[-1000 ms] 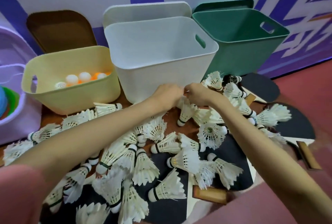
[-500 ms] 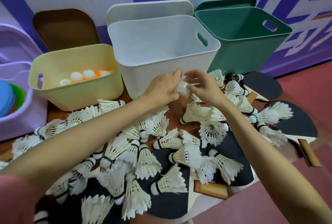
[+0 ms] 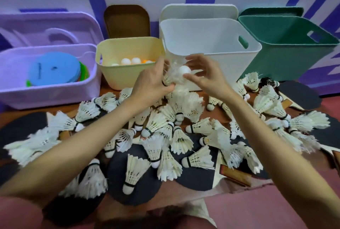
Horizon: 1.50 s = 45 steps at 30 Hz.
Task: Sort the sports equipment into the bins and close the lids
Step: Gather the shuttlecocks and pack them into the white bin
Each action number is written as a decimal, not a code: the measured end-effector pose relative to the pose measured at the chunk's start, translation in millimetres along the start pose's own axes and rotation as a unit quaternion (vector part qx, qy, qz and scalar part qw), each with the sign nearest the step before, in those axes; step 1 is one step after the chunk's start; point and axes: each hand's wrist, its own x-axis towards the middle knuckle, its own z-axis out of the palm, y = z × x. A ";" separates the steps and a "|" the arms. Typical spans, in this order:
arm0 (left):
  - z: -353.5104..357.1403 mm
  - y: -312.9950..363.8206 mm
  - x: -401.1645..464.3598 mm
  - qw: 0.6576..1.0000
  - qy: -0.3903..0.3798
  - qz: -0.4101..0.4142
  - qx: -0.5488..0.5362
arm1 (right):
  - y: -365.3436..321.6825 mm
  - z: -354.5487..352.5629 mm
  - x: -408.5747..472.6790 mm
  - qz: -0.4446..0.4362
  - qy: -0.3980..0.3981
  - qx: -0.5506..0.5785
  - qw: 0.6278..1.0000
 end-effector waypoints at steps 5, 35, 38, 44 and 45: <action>-45.3 -40.1 -34.4 0.983 0.074 -0.149 -0.078 | -27.0 51.7 29.7 -0.084 0.039 -0.025 0.995; -86.7 -72.6 -111.7 0.929 0.182 -0.308 -0.095 | -15.6 185.4 30.1 -0.054 -0.234 -0.282 0.929; -89.2 -69.2 -120.7 0.937 0.171 -0.298 -0.068 | -19.3 187.7 29.8 -0.054 -0.201 -0.253 0.945; -92.1 -60.5 -144.7 0.944 0.171 -0.279 -0.042 | -43.5 158.5 5.9 -0.067 -0.059 -0.124 0.988; -92.1 -58.2 -147.6 0.945 0.169 -0.278 -0.041 | -49.0 152.3 -2.0 -0.072 -0.035 -0.090 0.993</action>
